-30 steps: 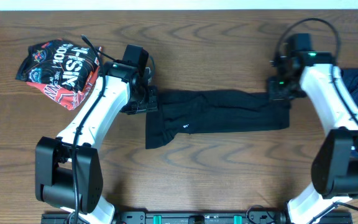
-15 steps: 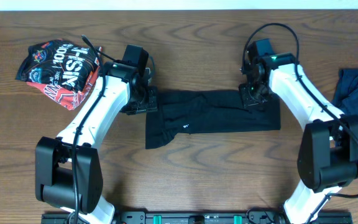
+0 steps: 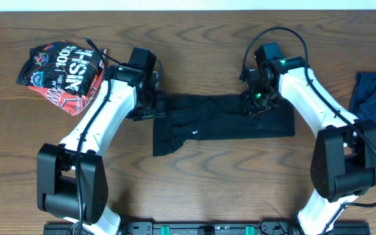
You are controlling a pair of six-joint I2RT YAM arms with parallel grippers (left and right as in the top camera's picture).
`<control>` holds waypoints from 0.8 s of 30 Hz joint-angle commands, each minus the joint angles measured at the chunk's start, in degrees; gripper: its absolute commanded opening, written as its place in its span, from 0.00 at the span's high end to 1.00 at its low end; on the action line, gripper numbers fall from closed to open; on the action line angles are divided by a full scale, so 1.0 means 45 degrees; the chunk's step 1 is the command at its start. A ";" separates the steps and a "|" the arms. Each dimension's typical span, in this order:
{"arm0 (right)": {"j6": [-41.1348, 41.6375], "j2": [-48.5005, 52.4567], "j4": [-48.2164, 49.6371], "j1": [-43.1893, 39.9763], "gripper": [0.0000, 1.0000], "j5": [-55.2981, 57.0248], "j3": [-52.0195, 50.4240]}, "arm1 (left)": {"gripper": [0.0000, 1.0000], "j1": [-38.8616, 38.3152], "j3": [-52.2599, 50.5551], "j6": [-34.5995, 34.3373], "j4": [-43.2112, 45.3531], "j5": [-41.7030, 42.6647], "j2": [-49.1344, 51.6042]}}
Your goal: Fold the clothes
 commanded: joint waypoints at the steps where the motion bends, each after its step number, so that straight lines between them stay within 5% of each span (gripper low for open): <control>1: 0.0724 -0.0724 -0.0029 -0.0549 0.71 0.1438 0.0097 | 0.47 0.0058 0.0024 -0.0073 -0.0087 -0.0165 -0.0097; 11: 0.2176 -0.1219 0.0219 -0.1059 0.76 0.4051 -0.0112 | 0.46 0.0058 0.0024 -0.0073 -0.0063 -0.0160 -0.0092; 24: 0.2210 -0.0175 0.1511 0.0170 0.79 0.3157 -0.1695 | 0.27 0.0058 0.0024 -0.0068 0.0112 -0.0155 0.0185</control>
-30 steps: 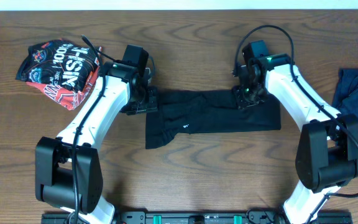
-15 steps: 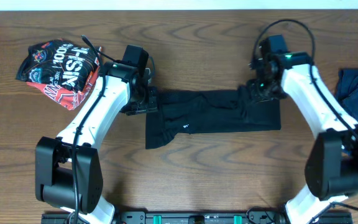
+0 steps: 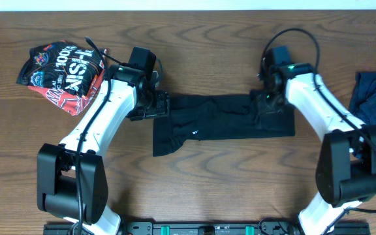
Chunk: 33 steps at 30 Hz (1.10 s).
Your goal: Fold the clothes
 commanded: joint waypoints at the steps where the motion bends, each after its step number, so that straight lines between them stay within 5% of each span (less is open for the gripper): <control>1: 0.0155 0.0335 0.0316 0.0461 0.78 -0.0083 -0.0437 | 0.26 0.0058 0.0024 -0.0068 -0.0005 -0.0165 0.0262; 24: 0.0204 0.0340 0.0505 0.0461 0.78 -0.0083 -0.0636 | 0.20 0.0039 0.0019 0.1243 0.1171 0.2035 0.3662; 27: 0.0204 0.0340 0.0500 0.0461 0.78 -0.0083 -0.0636 | 0.30 0.0019 0.0019 0.1681 0.1151 0.2773 0.3847; 31: 0.0199 0.0340 0.0510 0.0461 0.78 -0.0078 -0.0636 | 0.65 0.0024 0.0024 0.1724 0.1146 0.2764 0.3842; 33: 0.0209 0.0340 0.0534 0.0457 0.78 -0.0083 -0.0636 | 0.91 0.0029 0.0024 0.1880 0.1122 0.2749 0.3837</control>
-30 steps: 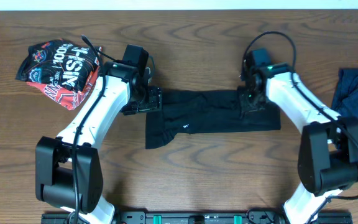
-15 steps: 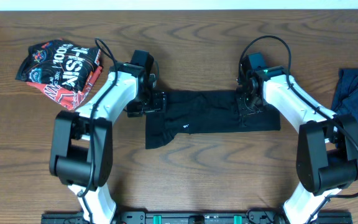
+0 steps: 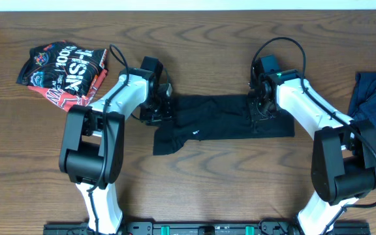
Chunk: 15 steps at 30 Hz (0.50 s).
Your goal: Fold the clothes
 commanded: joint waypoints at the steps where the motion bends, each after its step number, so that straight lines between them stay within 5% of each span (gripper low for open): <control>1: 0.0214 0.0097 0.0068 0.0015 0.81 -0.0005 -0.0053 | 0.94 0.0015 -0.0044 0.0559 -0.0121 0.0223 0.0291; 15: 0.0539 -0.1613 -0.0291 -0.0282 0.77 0.0092 0.1341 | 0.94 0.2492 0.0811 0.0588 -0.1297 -0.2506 -0.2118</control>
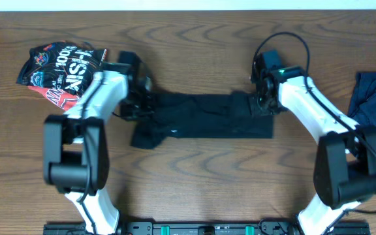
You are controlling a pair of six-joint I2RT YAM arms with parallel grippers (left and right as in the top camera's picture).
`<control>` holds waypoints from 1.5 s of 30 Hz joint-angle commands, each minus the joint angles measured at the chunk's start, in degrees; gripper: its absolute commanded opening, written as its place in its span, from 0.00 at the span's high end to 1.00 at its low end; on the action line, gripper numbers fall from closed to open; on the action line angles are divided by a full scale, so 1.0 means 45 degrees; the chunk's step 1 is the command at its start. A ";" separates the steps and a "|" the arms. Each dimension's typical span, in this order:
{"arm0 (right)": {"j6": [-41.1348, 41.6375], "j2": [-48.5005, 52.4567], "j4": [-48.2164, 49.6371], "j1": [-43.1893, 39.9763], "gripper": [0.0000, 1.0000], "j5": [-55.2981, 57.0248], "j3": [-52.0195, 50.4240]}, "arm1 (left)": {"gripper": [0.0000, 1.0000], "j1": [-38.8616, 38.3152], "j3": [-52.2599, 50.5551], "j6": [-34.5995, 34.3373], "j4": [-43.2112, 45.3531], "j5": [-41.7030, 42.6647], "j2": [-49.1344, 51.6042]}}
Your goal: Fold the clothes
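A black garment [201, 124] lies stretched out sideways across the middle of the wooden table. My left gripper [142, 104] sits at its upper left end and seems to be shut on the cloth there. Over the garment's upper right end is my right gripper [261, 106], beside a small bunched fold [240, 104]. Its fingers are hidden under the wrist, so whether it grips the cloth does not show.
A crumpled red, black and white printed garment [61, 72] lies at the back left, close to the left arm. A dark blue garment [374, 98] lies at the right edge. The table's far edge [188, 9] runs along the top.
The whole black garment has shifted to the left by about a gripper's width, and my left gripper has moved left with it. My right gripper has stayed nearly where it was, now closer to the garment's right edge.
At first both grippers were at the black garment's upper edge, left at its left end, right near its right end. The right gripper then stood slightly further right, then back. The garment lay still through this, and now lies further left.
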 commanded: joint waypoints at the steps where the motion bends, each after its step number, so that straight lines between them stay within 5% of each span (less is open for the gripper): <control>1: 0.0238 -0.1311 -0.0029 -0.0393 0.76 0.0121 0.0748 | 0.94 0.0835 0.0617 0.0233 -0.0209 -0.1273 -0.1073; 3: 0.0223 -0.1608 -0.0019 -0.0845 0.70 0.0126 0.0758 | 0.94 0.1234 0.0782 0.0233 -0.0350 -0.1375 -0.1438; 13: -0.0393 -0.0335 0.0063 -0.1554 0.74 -0.0719 0.0291 | 0.94 0.0631 0.3206 0.0068 -0.2225 -0.0500 -0.2040; 24: -0.0248 0.1841 0.0831 -0.0029 0.75 -0.1180 0.0277 | 0.94 -0.2516 0.3667 -0.0539 -0.1137 -0.0821 -0.1851; 45: 0.0097 0.2375 0.1180 0.1132 0.74 -0.1365 0.0277 | 0.94 -0.5425 0.3653 -0.0646 0.0053 -0.1088 -0.0631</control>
